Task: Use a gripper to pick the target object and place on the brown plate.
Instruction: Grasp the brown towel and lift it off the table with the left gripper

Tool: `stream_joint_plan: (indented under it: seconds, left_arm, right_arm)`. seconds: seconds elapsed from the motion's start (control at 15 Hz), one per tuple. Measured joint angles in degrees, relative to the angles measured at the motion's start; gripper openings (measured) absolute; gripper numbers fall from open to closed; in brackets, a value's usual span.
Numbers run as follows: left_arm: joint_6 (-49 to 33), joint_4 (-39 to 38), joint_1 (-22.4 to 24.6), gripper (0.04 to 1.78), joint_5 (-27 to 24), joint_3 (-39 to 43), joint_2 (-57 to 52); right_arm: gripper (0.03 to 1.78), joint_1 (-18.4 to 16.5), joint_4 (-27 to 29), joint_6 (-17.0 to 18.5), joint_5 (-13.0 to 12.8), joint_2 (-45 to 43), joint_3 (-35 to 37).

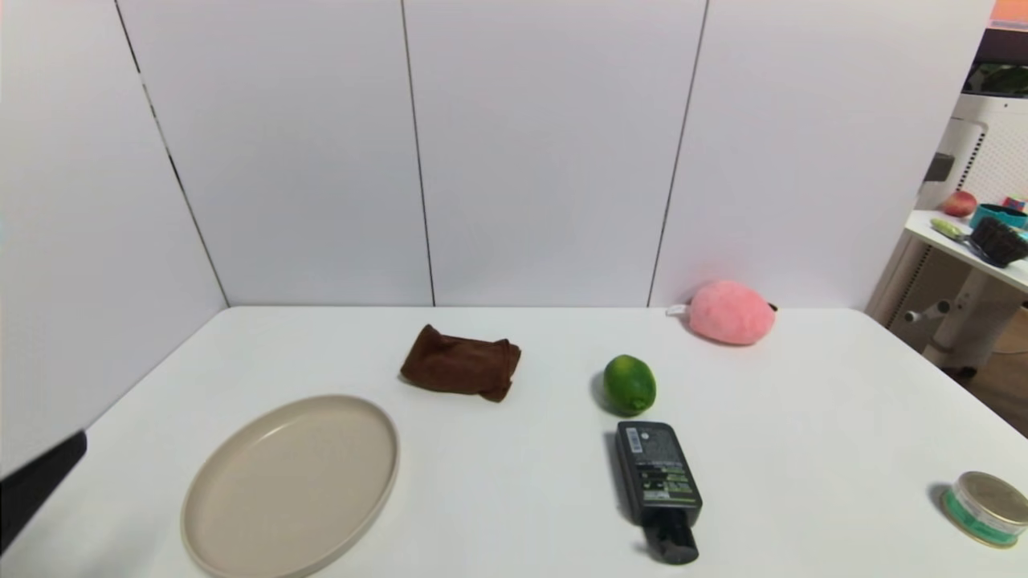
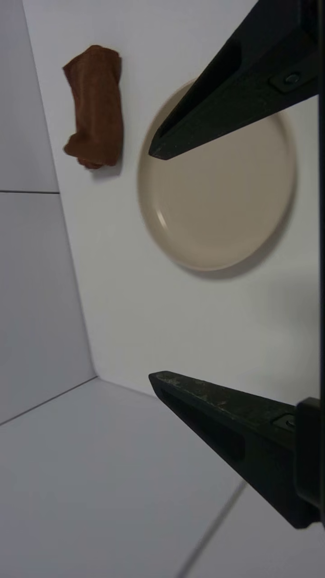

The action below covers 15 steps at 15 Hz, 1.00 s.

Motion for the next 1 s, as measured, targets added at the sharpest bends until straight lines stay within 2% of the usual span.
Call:
stream_joint_plan:
  seconds: [0.27,0.53,0.8,1.0]
  left_arm:
    - [14.3,6.9,-1.6,1.69,-3.9,-29.7,25.7]
    - [26.5,14.9,-8.9,1.69,-8.8,-51.7,48.1]
    - [36.8,21.8,-15.4,1.69,-14.1,-67.7,65.2]
    - [43.8,30.2,-18.4,1.69,-17.2,-74.4,73.8]
  right_arm:
    - [1.69,0.0,0.0,0.0,0.0,0.0,0.0]
    - [1.69,0.0,0.0,0.0,0.0,0.0,0.0]
    - [1.69,0.0,0.0,0.0,0.0,0.0,0.0]
    - [1.69,0.0,0.0,0.0,0.0,0.0,0.0]
